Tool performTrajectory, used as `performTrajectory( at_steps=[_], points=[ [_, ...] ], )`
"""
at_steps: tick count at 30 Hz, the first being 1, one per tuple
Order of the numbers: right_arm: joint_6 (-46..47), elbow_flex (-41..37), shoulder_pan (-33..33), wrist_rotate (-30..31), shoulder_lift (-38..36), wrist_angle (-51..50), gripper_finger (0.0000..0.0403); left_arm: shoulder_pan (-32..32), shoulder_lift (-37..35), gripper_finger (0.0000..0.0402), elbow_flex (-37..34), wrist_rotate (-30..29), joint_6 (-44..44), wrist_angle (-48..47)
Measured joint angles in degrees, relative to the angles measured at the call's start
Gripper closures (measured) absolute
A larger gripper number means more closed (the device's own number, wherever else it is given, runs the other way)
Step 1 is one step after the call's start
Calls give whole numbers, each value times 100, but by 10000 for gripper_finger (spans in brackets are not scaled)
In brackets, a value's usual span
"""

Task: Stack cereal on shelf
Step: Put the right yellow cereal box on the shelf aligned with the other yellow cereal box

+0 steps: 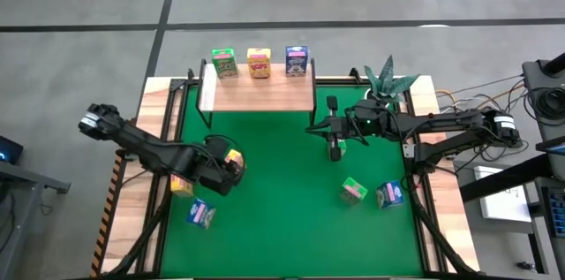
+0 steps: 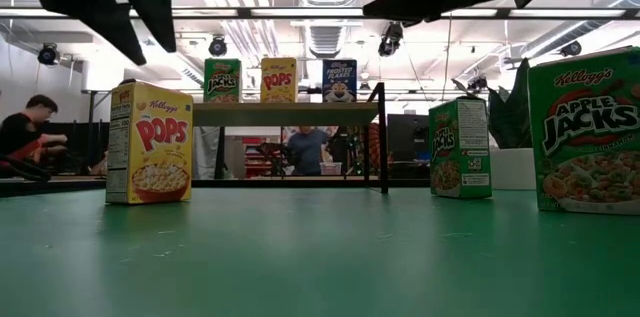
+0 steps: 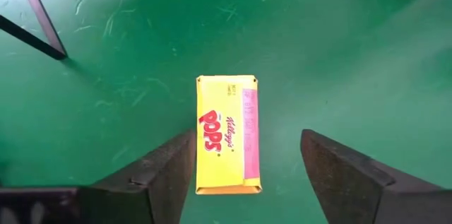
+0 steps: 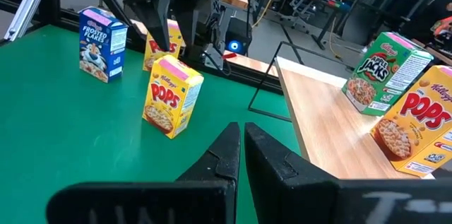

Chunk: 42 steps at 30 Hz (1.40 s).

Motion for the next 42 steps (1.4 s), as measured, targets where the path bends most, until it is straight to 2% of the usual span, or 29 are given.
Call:
performTrajectory(
  at_steps=[16,28,42],
  points=[
    [-13,0,0,0,0,2,390,31,834,169,-9,-187,237,-15],
    [-13,-2,0,1,0,0,390,35,872,194,-21,-305,197,-63],
    [-42,-1,0,2,0,-42,390,35,872,196,-310,-353,7,95]
  ],
)
